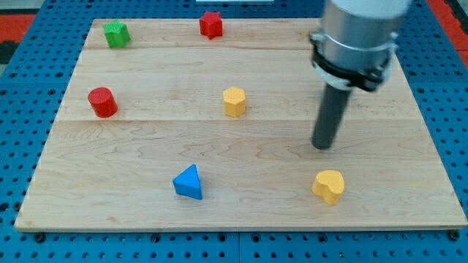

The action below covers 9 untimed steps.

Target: Slide the yellow heart to the bottom left

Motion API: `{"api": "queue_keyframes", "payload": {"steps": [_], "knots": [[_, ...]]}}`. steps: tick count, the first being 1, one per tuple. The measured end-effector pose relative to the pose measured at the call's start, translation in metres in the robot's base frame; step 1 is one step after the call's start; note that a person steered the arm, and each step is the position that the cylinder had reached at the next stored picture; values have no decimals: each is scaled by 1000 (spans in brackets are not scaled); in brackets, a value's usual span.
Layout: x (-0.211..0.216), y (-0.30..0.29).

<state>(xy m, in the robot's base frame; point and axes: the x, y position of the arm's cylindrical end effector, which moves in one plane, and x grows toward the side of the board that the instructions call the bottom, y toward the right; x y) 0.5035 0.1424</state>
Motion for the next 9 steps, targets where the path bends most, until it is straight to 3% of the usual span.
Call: {"api": "queue_keyframes", "payload": {"steps": [1,2,3,4,5,6,7,8,9], "knots": [[5,62],[43,141],[93,155],[115,137],[101,98],[61,-6],[63,-41],[87,-23],[63,-106]]}}
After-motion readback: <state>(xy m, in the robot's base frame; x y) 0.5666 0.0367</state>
